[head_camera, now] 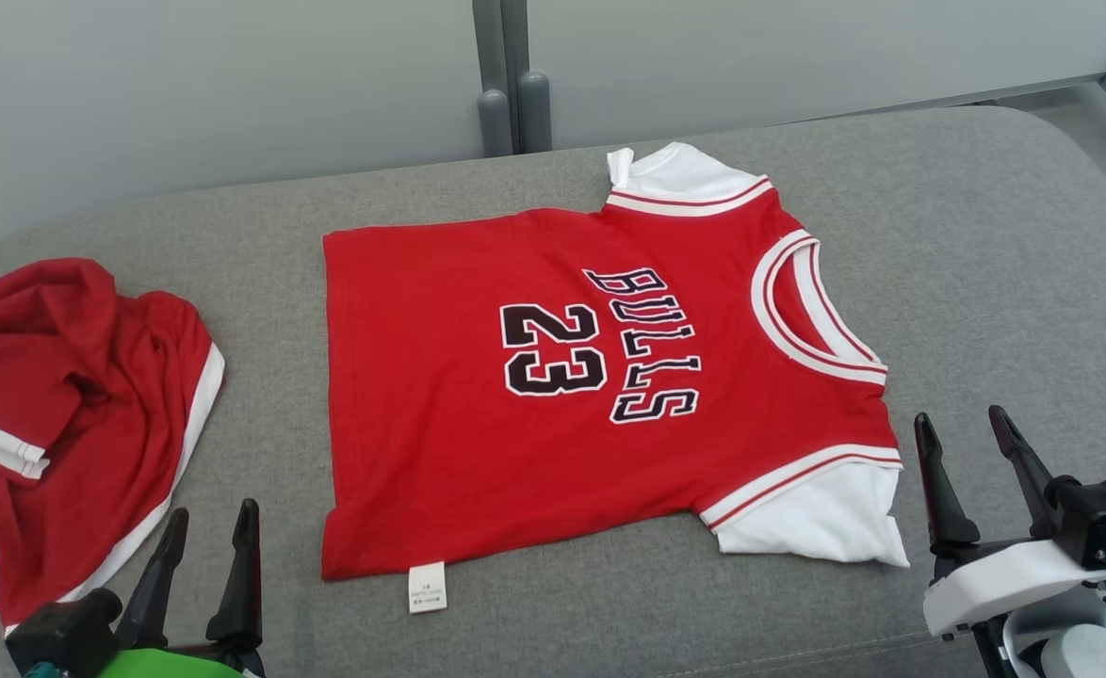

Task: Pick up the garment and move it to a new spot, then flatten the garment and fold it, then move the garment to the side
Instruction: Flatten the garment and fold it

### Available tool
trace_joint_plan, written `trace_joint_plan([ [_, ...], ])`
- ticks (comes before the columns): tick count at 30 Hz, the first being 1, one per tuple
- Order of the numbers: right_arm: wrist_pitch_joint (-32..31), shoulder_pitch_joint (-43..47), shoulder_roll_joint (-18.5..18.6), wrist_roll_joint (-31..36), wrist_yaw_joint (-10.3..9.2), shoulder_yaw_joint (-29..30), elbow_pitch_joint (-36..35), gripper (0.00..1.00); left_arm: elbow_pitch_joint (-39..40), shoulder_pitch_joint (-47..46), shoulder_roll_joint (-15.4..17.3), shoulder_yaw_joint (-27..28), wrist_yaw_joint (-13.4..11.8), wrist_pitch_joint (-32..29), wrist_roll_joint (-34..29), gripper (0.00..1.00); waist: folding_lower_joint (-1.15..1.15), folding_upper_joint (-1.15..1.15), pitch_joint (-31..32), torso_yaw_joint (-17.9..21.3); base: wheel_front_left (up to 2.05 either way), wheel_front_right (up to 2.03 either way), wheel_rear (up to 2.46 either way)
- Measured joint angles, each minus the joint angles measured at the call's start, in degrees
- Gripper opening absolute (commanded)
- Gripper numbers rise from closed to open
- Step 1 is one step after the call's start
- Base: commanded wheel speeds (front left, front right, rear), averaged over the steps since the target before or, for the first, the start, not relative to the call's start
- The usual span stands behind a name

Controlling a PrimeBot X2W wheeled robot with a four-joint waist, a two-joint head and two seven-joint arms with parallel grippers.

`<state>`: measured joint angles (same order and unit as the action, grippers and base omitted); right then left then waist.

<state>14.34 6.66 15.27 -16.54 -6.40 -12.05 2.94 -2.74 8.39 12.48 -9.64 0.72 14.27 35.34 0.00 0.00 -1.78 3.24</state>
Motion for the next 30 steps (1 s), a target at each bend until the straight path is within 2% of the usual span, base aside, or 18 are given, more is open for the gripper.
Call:
trace_joint_plan([
  [20,0.01,-0.29,-0.85,2.92,2.99,0.92,1.4,1.0,-2.97,0.03,-1.98,0.93,3.34,0.0,-1.88,1.0,0.0,0.0,-0.45,-0.66,0.0,0.0,0.0],
  [30,0.01,2.04,0.56,3.34,5.91,-0.36,6.34,1.0,-6.05,0.05,-2.0,-4.1,4.74,-0.1,-3.6,1.0,0.0,0.0,-2.93,-0.55,0.0,0.0,0.0],
])
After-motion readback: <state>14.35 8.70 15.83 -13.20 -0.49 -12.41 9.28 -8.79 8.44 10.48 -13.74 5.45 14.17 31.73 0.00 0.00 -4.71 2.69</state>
